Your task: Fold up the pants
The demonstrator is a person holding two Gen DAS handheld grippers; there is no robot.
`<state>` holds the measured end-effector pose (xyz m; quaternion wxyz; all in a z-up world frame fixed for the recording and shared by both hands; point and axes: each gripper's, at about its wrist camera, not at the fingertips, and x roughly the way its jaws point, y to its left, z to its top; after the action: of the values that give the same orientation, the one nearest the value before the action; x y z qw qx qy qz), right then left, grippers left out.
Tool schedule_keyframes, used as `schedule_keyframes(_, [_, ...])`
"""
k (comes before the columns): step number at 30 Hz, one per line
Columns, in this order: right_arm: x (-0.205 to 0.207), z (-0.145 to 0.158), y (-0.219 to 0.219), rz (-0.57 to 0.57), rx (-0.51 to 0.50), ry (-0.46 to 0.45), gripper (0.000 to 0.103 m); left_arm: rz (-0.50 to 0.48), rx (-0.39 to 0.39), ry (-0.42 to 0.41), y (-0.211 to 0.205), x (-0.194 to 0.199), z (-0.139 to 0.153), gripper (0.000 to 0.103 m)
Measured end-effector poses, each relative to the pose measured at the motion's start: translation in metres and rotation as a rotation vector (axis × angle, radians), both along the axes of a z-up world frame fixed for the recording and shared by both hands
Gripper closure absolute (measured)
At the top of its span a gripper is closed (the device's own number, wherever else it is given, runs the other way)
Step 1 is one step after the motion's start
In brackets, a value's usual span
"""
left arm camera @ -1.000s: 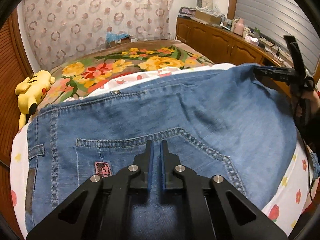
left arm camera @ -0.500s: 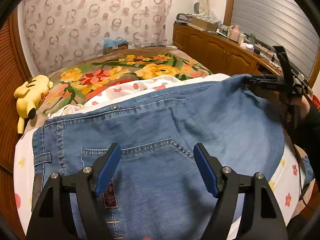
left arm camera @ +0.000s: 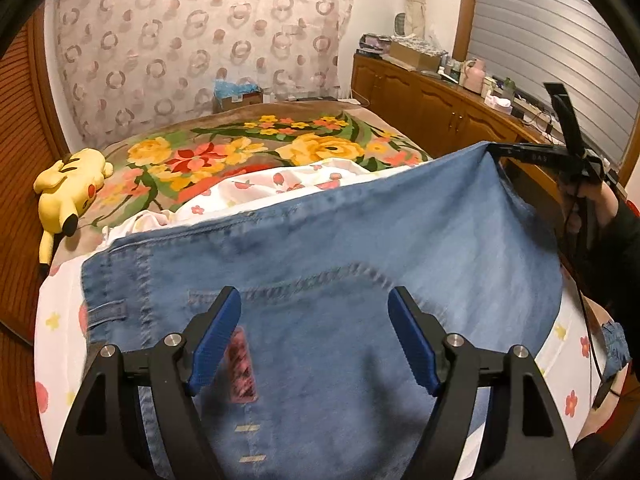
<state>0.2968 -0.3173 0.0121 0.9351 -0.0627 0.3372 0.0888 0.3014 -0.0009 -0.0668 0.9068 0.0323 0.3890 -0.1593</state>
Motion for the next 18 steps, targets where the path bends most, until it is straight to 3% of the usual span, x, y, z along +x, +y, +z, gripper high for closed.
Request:
schedule_keyframes(5, [0.015, -0.016, 0.015, -0.019, -0.053, 0.049, 0.087, 0.024, 0.0, 0.004, 0.009, -0.002, -0.002, 0.026])
schedule_keyframes(8, [0.006, -0.013, 0.016, 0.004, -0.023, 0.051, 0.076, 0.03, -0.002, 0.007, 0.014, -0.005, -0.003, 0.026])
schedule_keyframes(11, [-0.015, -0.005, 0.009, 0.016, 0.025, 0.033, 0.067, 0.037, -0.005, 0.008, 0.018, -0.01, -0.004, 0.026])
schedule_keyframes(18, [-0.088, -0.007, -0.021, 0.028, 0.06, 0.021, 0.059, 0.042, -0.007, -0.005, 0.024, -0.028, -0.003, 0.026])
